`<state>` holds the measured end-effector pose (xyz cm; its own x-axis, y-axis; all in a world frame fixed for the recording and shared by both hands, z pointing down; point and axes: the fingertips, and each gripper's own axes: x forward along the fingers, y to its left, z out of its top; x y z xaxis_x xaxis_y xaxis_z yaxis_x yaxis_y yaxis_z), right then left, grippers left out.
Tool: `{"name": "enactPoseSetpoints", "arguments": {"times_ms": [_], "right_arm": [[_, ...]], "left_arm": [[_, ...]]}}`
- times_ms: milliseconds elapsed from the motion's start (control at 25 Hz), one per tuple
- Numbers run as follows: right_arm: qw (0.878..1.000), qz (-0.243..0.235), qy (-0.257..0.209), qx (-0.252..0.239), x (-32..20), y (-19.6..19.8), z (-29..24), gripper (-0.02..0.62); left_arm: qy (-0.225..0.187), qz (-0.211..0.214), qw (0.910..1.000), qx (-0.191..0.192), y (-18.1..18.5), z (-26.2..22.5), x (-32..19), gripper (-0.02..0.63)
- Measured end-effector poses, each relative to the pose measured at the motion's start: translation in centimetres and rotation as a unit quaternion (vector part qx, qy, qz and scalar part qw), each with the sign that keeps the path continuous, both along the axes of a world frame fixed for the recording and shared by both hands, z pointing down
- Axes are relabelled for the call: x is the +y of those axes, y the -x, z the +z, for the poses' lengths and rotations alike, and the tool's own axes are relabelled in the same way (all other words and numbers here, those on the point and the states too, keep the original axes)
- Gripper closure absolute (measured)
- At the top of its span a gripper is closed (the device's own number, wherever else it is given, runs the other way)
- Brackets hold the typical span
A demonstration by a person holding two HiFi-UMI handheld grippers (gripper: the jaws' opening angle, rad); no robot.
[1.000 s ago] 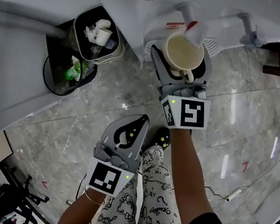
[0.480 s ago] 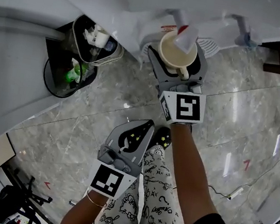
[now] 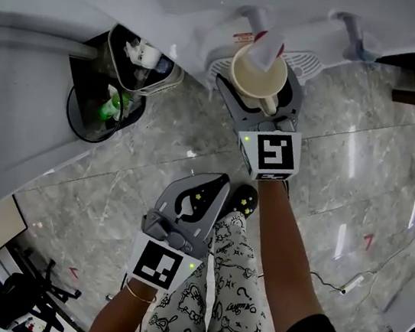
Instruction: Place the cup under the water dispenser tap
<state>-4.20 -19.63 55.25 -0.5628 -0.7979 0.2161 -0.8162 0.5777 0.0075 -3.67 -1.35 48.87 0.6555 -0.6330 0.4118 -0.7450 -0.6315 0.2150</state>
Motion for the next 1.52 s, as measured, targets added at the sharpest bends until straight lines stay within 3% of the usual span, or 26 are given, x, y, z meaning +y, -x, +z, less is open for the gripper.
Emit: {"name": "enactPoseSetpoints", "arguments": {"times_ms": [400, 520, 640, 760, 880, 960, 1040, 1080, 1120, 1240, 1400, 1520], "right_arm": [[0.999, 0.022, 0.005, -0.042, 1.4, -1.0, -1.9, 0.163], [0.998, 0.034, -0.001, -0.047, 2.4, -2.1, -3.7, 0.163], [0.996, 0.044, 0.010, -0.075, 4.5, -3.6, -6.0, 0.163], [0.987, 0.025, 0.035, -0.152, 7.9, -4.8, -10.7, 0.164], [0.970, -0.007, 0.050, -0.240, 11.3, -6.5, -17.6, 0.166], [0.971, -0.032, 0.050, -0.230, 13.6, -7.4, -22.1, 0.167], [0.980, -0.055, 0.047, -0.188, 16.2, -8.4, -26.6, 0.175], [0.982, -0.057, 0.044, -0.177, 17.3, -9.1, -29.1, 0.294], [0.981, -0.056, 0.045, -0.181, 18.1, -10.0, -31.7, 0.572], [0.975, -0.056, 0.054, -0.209, 20.5, -11.9, -38.8, 0.584], [0.990, -0.038, 0.050, -0.126, 23.5, -12.3, -43.4, 0.583], [0.989, -0.060, 0.090, -0.104, 26.5, -11.1, -43.7, 0.583]], "left_arm": [[0.024, -0.013, 0.9994, 0.023, -1.3, -0.4, 1.1, 0.609], [0.007, 0.002, 0.9998, 0.016, -1.4, -1.5, 1.3, 0.609], [-0.043, 0.049, 0.9978, -0.012, -1.1, -3.6, 1.9, 0.609], [-0.066, 0.058, 0.9957, -0.030, 0.1, -6.3, 2.4, 0.609], [-0.065, 0.006, 0.9978, -0.005, 1.3, -10.8, 2.0, 0.609], [-0.083, -0.012, 0.9964, 0.007, 1.5, -14.9, 1.9, 0.609], [-0.095, -0.013, 0.9953, 0.012, 1.4, -19.4, 2.8, 0.609], [-0.100, -0.010, 0.9947, 0.018, 1.2, -21.8, 3.3, 0.608], [-0.106, -0.005, 0.9940, 0.026, 1.1, -24.3, 3.8, 0.609], [-0.122, 0.003, 0.9920, 0.034, 0.9, -31.2, 5.2, 0.607], [-0.160, 0.003, 0.9870, 0.013, 1.6, -37.8, 6.6, 0.609], [-0.173, -0.012, 0.9848, 0.014, 1.9, -39.4, 7.9, 0.609]]}}
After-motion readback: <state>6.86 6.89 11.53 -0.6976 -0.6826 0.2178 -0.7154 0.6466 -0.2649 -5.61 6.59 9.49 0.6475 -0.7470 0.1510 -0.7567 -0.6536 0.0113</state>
